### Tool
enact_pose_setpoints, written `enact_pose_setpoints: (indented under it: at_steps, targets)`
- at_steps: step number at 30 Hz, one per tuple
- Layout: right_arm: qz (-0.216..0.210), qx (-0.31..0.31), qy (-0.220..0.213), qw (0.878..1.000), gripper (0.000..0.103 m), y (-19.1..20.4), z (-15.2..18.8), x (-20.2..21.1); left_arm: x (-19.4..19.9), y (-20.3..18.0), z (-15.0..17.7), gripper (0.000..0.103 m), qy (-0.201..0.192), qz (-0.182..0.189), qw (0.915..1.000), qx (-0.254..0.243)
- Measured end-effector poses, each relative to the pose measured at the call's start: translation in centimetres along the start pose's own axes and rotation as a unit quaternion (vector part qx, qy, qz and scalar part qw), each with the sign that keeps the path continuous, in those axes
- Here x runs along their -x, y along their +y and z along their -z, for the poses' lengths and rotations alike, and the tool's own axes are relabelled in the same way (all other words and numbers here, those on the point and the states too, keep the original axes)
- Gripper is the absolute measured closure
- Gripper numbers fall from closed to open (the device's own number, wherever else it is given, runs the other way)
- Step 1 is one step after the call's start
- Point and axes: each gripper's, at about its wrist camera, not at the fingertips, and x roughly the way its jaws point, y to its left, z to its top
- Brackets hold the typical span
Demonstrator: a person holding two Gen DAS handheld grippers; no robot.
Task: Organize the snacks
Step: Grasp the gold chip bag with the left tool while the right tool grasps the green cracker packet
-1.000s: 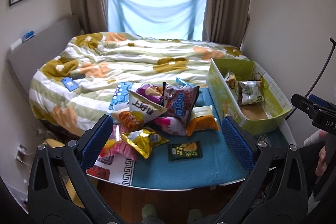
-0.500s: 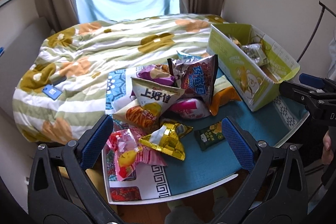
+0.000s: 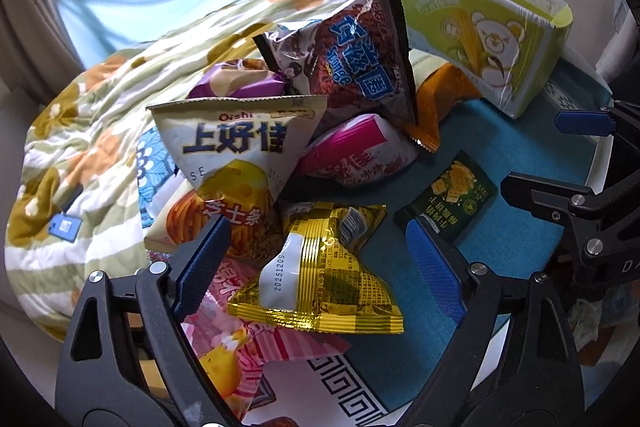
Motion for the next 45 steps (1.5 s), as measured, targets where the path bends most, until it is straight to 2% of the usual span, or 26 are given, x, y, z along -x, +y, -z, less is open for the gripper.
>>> enact_pose_setpoints:
  at_steps: [3, 7, 8, 9, 11, 16, 23, 24, 25, 27, 38, 45]
  targets:
    - [0.007, -0.001, 0.015, 1.000, 0.001, 0.1, 1.0, -1.5, -1.1, -0.3, 0.2, 0.015, -0.001, 0.000, 1.0000, -0.009]
    - [0.009, -0.002, 0.022, 1.000, 0.001, 0.1, 1.6, -2.7, -1.6, -1.0, 0.6, 0.015, -0.001, -0.019, 0.9995, -0.026]
    - [0.010, -0.001, 0.023, 1.000, 0.001, 0.1, 1.7, -3.0, -1.6, -1.3, 0.7, 0.019, 0.000, -0.024, 0.9993, -0.030]
    - [0.011, 0.000, 0.026, 1.000, 0.001, 0.1, 1.7, -3.4, -1.5, -1.5, 0.8, 0.029, 0.000, -0.028, 0.9990, -0.034]
    - [0.009, 0.002, 0.031, 0.999, 0.001, 0.1, 1.7, -4.0, -1.6, -1.7, 1.0, 0.033, 0.007, -0.027, 0.9990, -0.036]
    - [0.000, 0.012, 0.038, 0.999, 0.001, 0.4, 1.5, -5.4, -2.9, -0.8, 1.6, 0.034, 0.034, -0.019, 0.9992, -0.007]
    - [-0.012, 0.026, 0.050, 0.998, 0.001, 0.9, 1.6, -7.0, -4.7, 0.5, 2.1, 0.037, 0.064, 0.012, 0.9974, 0.030]
    - [-0.012, 0.026, 0.052, 0.998, 0.001, 1.0, 1.6, -7.2, -4.9, 0.6, 2.2, 0.043, 0.069, 0.021, 0.9968, 0.036]
    - [-0.013, 0.026, 0.053, 0.998, 0.001, 0.9, 1.7, -7.3, -5.2, 0.7, 2.3, 0.055, 0.073, 0.029, 0.9961, 0.041]
    - [-0.015, 0.028, 0.056, 0.998, 0.001, 1.0, 1.7, -7.7, -5.3, 0.9, 2.6, 0.056, 0.073, 0.036, 0.9955, 0.047]
    - [-0.019, 0.057, 0.058, 0.997, 0.001, 2.6, 2.2, -9.2, -4.7, 1.3, 2.8, 0.059, 0.070, 0.027, 0.9960, 0.047]
    - [-0.004, 0.087, 0.055, 0.995, 0.001, 3.5, 2.2, -9.8, -4.8, 2.3, 2.9, 0.059, 0.070, 0.027, 0.9958, 0.053]
